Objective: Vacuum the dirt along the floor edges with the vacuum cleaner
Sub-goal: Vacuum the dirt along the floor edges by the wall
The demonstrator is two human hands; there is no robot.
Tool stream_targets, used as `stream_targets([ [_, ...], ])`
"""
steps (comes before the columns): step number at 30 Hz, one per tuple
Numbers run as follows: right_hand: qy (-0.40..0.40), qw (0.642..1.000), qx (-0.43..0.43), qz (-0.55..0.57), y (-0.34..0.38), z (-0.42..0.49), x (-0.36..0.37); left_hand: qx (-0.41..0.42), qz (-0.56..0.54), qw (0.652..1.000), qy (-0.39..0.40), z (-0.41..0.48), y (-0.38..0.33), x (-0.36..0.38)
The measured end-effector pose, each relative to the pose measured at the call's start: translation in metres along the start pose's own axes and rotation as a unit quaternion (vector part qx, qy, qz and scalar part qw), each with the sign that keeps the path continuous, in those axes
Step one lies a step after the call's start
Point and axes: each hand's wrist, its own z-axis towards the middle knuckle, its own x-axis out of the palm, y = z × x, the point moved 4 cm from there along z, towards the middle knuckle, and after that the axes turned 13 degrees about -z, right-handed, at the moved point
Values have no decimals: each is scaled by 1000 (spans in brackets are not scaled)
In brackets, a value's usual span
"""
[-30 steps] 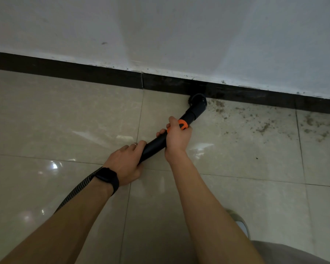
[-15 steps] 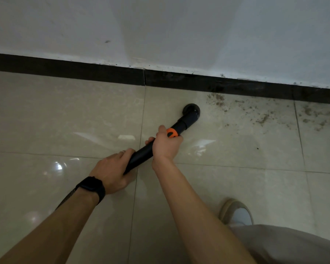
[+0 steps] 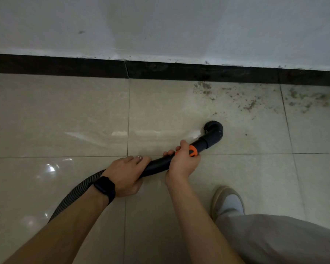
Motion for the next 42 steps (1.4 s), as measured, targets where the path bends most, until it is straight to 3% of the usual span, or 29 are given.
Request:
stream_targets([
  [42, 146, 988, -27, -49, 44, 15, 74, -97, -26, 989, -104, 29, 20, -29],
])
